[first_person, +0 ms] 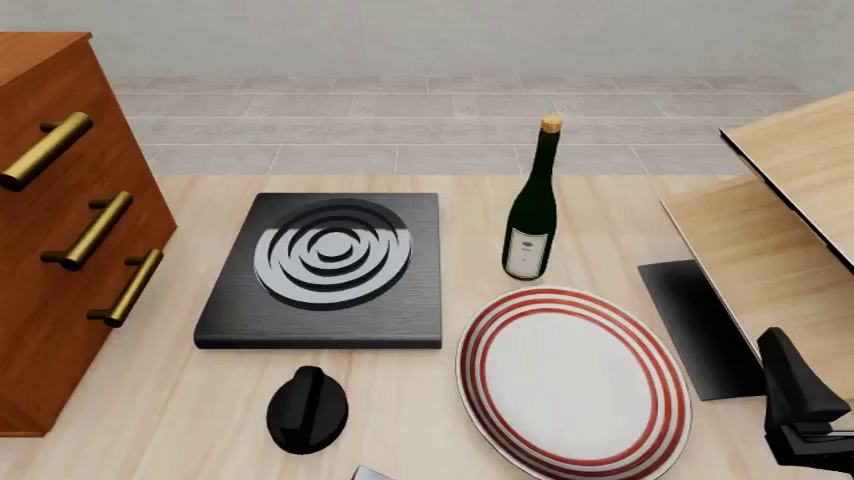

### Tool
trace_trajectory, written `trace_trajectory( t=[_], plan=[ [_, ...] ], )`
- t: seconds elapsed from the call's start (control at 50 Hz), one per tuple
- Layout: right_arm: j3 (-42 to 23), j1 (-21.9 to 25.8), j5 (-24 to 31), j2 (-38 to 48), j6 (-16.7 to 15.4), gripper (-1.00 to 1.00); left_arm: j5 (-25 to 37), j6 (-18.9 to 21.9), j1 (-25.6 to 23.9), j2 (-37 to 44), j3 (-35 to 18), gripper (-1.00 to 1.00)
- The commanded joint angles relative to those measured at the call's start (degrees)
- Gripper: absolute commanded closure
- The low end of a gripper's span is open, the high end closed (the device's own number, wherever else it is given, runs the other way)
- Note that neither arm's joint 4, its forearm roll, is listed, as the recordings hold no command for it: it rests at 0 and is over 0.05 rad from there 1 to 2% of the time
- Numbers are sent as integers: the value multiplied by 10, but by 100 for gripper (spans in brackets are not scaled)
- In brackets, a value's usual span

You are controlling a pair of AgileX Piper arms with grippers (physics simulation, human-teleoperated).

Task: Put the bowl on the top of the cabinet.

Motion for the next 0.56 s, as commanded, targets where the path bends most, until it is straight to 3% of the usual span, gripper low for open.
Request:
trace_trajectory(
  t=[0.02, 0.56],
  plan=[
    [0, 0, 0, 0, 0, -100, 13, -8, -14, -37, -6, -100],
    [0, 0, 0, 0, 0, -100, 79, -24, -28, -170, -42, -100]
  ],
)
